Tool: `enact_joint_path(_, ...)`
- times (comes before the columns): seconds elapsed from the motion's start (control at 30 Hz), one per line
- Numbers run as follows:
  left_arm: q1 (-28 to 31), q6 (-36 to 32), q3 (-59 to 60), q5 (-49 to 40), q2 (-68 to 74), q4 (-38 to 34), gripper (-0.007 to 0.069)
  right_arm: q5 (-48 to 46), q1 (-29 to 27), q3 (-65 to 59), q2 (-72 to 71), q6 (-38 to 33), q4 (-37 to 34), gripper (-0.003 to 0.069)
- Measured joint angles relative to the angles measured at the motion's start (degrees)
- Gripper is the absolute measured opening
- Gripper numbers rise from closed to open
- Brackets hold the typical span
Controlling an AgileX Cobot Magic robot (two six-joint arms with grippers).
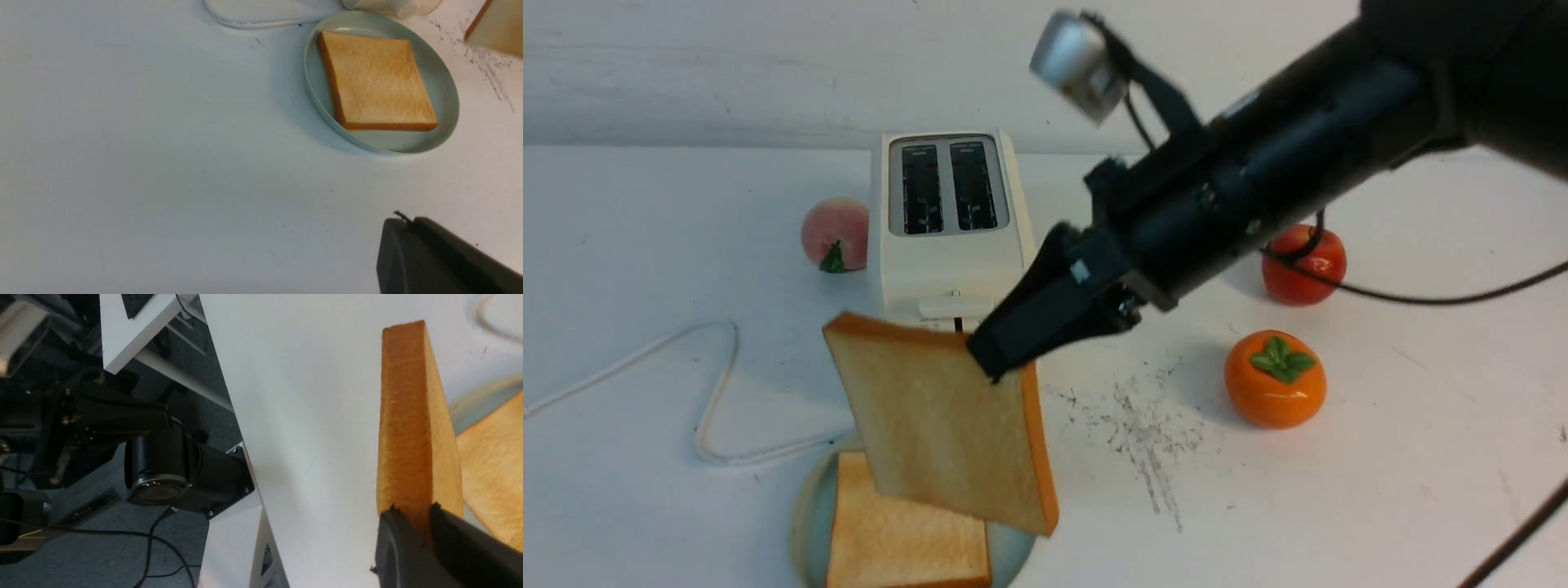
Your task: Take toasted bread from bread machine on white table place on plate.
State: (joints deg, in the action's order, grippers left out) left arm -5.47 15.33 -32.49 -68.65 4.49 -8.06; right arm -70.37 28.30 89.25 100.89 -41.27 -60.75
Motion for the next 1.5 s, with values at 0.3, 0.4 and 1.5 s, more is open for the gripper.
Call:
enact_joint_path(0.3,0.0,0.0,0.0,0.6,0.0,0.0,-0.0014,1.4,0.0,-1.1,11.8,-1.9,-9.9,0.0066)
enact_joint_path(0.4,0.0,0.0,0.0,0.6,0.0,0.0,-0.0014,2.0,0.0,-1.1,14.7,-3.6,-10.7,0.0066)
enact_joint_path(1.5,0.0,0.0,0.0,0.0,0.0,-1.2,-0.0014,2.5,-13.7,0.9,5.0,2.0,0.2,0.0484)
